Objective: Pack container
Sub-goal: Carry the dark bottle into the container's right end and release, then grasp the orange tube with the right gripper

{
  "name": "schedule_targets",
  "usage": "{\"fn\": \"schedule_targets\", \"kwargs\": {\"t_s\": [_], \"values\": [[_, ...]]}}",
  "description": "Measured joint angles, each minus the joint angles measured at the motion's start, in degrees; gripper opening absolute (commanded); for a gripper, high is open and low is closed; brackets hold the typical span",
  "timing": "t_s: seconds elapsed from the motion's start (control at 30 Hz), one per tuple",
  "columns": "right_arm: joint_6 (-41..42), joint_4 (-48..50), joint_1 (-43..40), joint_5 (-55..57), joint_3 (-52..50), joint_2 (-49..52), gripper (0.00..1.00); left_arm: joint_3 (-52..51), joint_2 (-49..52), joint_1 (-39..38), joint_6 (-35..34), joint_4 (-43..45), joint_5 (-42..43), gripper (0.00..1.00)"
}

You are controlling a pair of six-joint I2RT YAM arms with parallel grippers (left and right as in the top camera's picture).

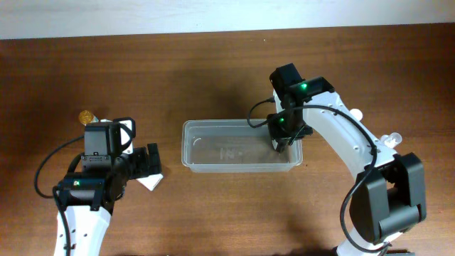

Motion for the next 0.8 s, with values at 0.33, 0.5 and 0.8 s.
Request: {"fn": "schedule_targets", "kwargs": {"t_s": [0.33,0.5,0.8], "values": [[-0.02,-3.37,-0.42,0.48,0.83,-2.21,0.45,0.0,0.0,0.0,0.02,0.0,0.0,0.99],[-0.09,-6.49,-3.32,3.41,9.29,-10.86,0.55,0.0,0.0,0.0,0.02,0.02,0.0,1.0],[-1.55,-7.72,-27.32,4.26,16.22,-13.79,0.56,0.0,0.0,0.0,0.02,0.02,-0.02,0.99]]}}
